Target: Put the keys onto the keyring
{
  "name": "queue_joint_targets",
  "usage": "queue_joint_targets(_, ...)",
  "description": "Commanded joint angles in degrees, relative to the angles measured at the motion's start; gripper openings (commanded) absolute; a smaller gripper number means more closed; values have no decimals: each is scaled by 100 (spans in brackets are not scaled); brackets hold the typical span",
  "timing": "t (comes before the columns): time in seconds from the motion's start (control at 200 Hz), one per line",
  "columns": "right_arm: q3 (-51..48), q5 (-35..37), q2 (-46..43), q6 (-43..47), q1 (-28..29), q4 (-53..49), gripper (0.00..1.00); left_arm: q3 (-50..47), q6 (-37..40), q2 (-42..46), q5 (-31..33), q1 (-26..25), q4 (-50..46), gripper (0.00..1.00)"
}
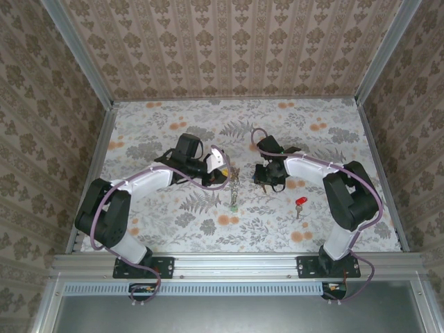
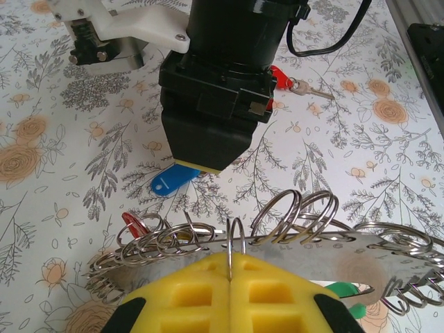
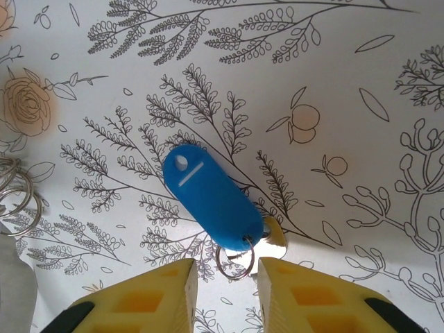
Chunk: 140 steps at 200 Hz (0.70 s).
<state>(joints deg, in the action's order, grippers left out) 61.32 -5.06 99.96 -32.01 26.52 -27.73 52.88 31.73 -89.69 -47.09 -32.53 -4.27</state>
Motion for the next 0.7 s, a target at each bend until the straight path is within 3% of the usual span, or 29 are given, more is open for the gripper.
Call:
queue_joint_targets(0.0,-75,-16,-85,-345,37,-88,31,122,132,173,-121,44,-56,0)
queue_joint_targets(0.695,-85,-92,183,-780,37,149,28,92,141,207,-129,54,-65,0)
